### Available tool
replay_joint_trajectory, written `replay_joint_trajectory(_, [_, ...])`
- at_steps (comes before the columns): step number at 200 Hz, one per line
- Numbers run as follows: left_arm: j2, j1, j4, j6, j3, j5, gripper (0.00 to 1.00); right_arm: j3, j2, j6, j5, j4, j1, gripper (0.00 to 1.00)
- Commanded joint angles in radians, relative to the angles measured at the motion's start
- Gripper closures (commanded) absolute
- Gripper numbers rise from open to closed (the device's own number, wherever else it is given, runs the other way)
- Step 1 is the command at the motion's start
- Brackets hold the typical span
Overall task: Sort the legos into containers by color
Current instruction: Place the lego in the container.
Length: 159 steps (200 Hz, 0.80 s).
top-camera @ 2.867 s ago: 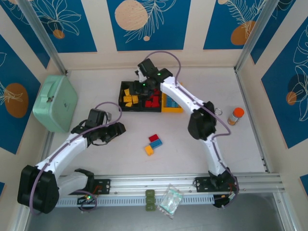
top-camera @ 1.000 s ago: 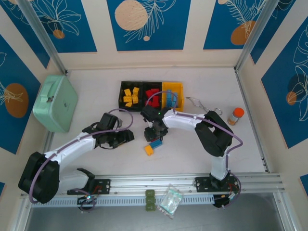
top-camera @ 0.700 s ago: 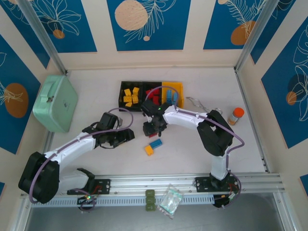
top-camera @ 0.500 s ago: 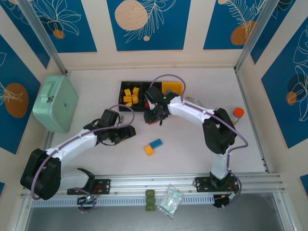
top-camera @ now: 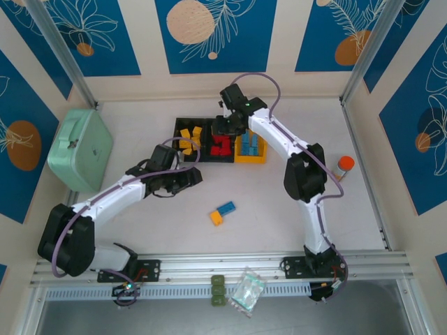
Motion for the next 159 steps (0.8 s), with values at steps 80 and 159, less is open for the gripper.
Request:
replay_joint_trajectory(80, [-0.006, 0.003, 0.016, 0.017, -0.02, -0.004, 0.37, 0.345, 0.252, -0.013, 0.084, -0.217, 0.002, 0.49])
replay_joint_trajectory(159, [-0.006, 0.004, 0.013, 0.027, -0.02, 0.003, 0.37, 0.375, 0.224, -0.016, 0.125, -0.232, 0.016, 0.36])
